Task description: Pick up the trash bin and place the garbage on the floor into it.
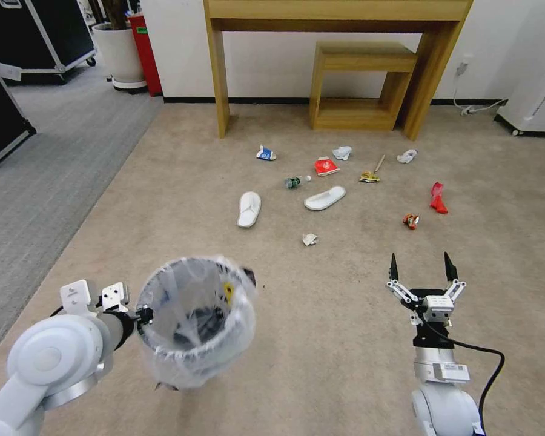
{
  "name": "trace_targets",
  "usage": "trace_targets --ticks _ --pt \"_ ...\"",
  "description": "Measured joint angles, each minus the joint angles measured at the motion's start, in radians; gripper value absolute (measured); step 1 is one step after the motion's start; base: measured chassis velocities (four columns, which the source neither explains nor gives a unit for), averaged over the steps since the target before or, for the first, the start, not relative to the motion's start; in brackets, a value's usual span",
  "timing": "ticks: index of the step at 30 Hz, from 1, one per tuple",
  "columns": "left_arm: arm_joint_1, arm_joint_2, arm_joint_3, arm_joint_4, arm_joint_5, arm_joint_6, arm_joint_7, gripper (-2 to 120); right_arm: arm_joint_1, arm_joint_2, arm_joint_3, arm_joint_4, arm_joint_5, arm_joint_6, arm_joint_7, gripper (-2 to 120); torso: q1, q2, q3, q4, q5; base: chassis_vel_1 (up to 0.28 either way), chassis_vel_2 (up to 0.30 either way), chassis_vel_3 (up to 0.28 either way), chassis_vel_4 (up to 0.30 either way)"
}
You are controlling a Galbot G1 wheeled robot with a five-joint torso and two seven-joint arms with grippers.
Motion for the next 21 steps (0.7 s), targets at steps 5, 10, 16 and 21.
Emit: trace_targets --ticks 5,10,16,21 --pt "-0.011 -0.003 0.008 0.014 -0.006 -0.004 -0.004 0 0.005 -0.001 0.0 -0.01 0.011 0.01 -0.009 100 0.0 0.0 0.0 0.0 0.0 -0.033 0.018 0.015 -0.014" --pt "-0.012 0.0 0.007 0.017 -0.014 -0.007 -0.006 0 0.005 -0.005 0.002 -0.011 0.031 0.016 -0.018 100 0.0 0.0 0.0 0.0 0.0001 -0.125 0.121 0.11 -0.101" --pt "-0.014 0.006 -0.007 0.028 -0.017 -0.013 -0.01 0 0.011 -0.013 0.002 -0.017 0.041 0.021 -0.022 100 0.0 0.0 0.0 -0.0001 0.0002 -0.213 0.209 0.201 -0.21" --pt "-0.005 0.0 -0.012 0.028 -0.018 -0.02 -0.012 0 0.021 -0.016 -0.001 -0.019 0.028 0.018 -0.011 100 0.0 0.0 0.0 0.0001 0.0005 -0.231 0.238 0.225 -0.235"
